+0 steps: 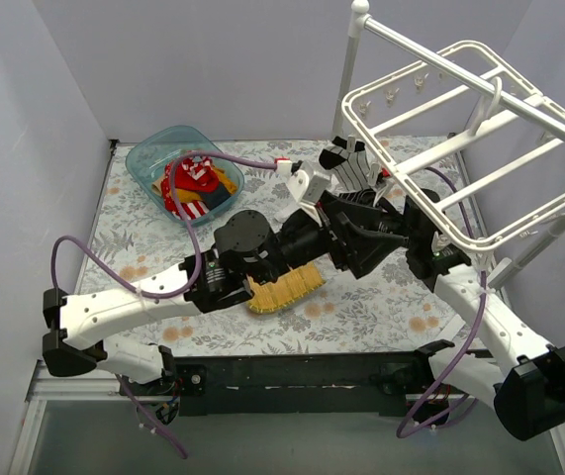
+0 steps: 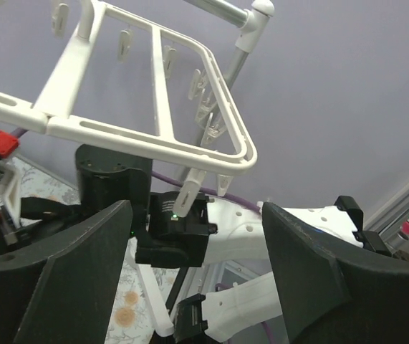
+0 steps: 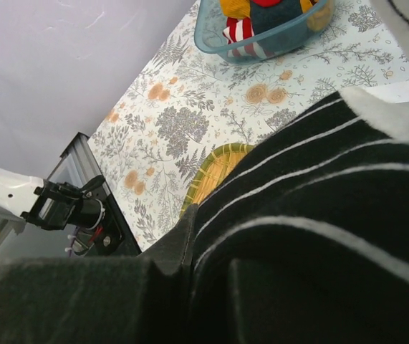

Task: Remove the socks clipped to the hanger
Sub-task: Adjust the hanger on the clothesline, then place the sock in the bin.

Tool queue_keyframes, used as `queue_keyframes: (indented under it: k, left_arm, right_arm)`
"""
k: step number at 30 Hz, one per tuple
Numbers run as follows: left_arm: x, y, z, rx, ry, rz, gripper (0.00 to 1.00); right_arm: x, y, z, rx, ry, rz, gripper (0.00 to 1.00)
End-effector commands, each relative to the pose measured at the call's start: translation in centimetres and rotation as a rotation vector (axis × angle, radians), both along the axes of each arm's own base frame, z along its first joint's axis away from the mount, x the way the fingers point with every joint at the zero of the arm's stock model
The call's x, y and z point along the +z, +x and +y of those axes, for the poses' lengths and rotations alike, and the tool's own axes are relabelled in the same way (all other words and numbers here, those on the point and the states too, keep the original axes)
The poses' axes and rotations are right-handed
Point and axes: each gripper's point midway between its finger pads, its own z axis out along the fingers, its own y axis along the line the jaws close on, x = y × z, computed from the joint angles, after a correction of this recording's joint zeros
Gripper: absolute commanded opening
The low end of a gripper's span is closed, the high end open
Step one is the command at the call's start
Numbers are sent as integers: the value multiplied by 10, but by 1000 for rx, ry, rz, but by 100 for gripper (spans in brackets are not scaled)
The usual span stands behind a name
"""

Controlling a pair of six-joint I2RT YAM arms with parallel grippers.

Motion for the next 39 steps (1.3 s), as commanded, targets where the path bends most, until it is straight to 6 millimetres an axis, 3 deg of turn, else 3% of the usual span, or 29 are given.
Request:
queue_keyframes:
  k: [1, 7, 12, 23, 30, 33, 39]
  left_arm:
    - [-3, 10, 27, 96, 18, 25, 71]
    - [-5, 27, 58, 234, 7, 61, 63]
    - [-18, 43, 74, 339, 43, 92, 59]
    - [-78, 87, 96, 325, 118, 285, 55]
    - [-122, 96, 89, 222, 192, 397, 59]
    - [-149, 89, 71, 93, 264, 448, 63]
    - [-180, 85, 46, -26, 346, 493, 69]
  right_arm:
    - [18, -2, -1, -17, 61, -88, 5]
    - [16, -10, -4, -24, 86, -98, 1]
    - [15, -16, -6, -25, 111, -104, 1]
    - [14, -44, -7, 47, 174, -172, 1]
    - [5, -73, -5, 174, 200, -228, 1]
    - [1, -85, -5, 222, 213, -248, 1]
    - [-6, -94, -6, 247, 208, -264, 1]
